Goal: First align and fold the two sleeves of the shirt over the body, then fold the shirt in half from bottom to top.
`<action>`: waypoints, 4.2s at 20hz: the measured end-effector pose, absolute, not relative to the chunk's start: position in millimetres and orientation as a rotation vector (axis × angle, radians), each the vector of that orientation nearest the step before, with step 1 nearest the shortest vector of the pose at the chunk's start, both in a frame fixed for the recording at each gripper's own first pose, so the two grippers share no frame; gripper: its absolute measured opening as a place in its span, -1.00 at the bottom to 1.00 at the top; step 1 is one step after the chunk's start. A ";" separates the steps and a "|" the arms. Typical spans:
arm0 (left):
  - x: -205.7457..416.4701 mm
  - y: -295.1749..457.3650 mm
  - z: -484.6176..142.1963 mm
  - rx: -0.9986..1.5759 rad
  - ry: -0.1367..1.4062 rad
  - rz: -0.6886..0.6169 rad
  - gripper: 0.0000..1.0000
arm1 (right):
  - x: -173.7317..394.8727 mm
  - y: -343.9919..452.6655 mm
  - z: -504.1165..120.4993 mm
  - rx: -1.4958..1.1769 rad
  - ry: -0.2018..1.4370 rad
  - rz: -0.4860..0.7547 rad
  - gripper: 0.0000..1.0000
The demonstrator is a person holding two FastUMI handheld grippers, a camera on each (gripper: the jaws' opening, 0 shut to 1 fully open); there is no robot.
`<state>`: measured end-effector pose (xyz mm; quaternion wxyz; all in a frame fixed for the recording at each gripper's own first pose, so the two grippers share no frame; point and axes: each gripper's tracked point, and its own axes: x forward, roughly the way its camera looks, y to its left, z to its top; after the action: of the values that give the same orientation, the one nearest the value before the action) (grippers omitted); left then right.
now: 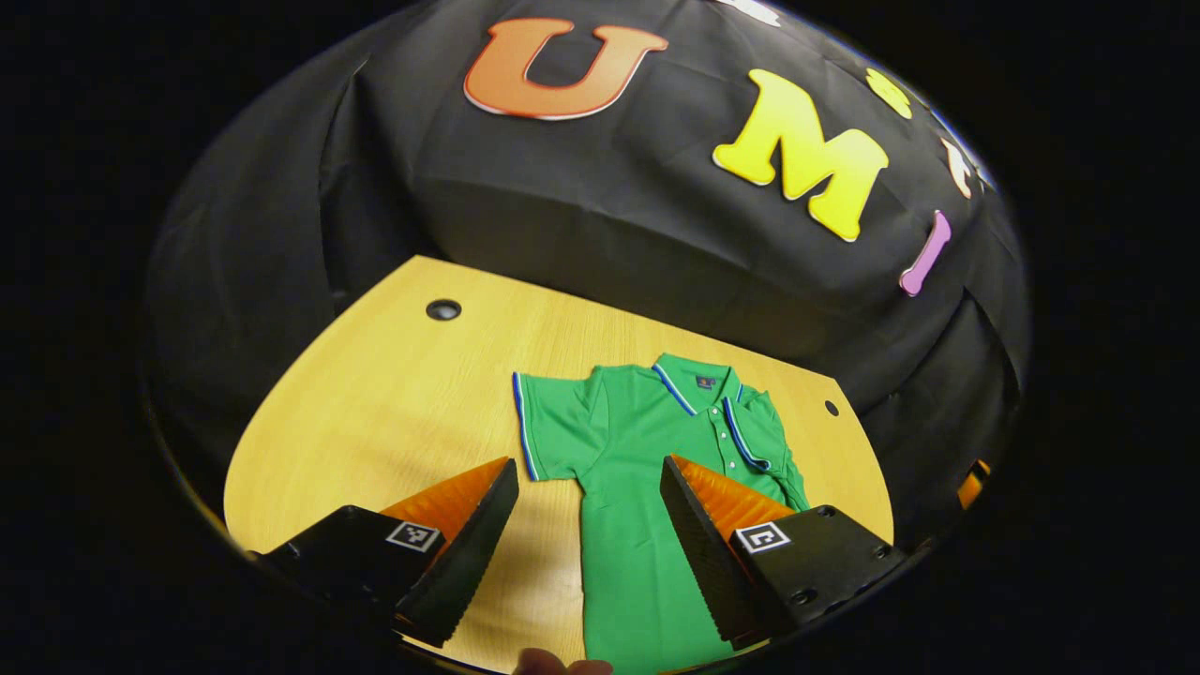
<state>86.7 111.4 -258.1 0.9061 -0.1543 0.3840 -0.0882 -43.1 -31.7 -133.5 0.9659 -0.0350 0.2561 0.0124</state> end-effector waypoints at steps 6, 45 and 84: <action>119.5 113.8 -320.5 -0.455 1.028 -0.200 0.96 | -56.5 -54.7 -147.4 -0.037 0.558 -0.022 0.89; 178.0 -30.0 -291.3 -0.376 1.095 -0.374 -0.94 | -67.1 -100.0 -174.7 0.092 0.578 -0.087 0.89; -164.4 23.6 -303.3 -0.028 1.105 -0.318 0.96 | -130.6 -88.6 -308.6 -0.016 1.018 0.269 0.90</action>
<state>-164.4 23.6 -303.3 0.8390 -0.0134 0.5227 -0.1506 -130.6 -88.6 -308.6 0.8646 -0.0076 0.4858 0.1281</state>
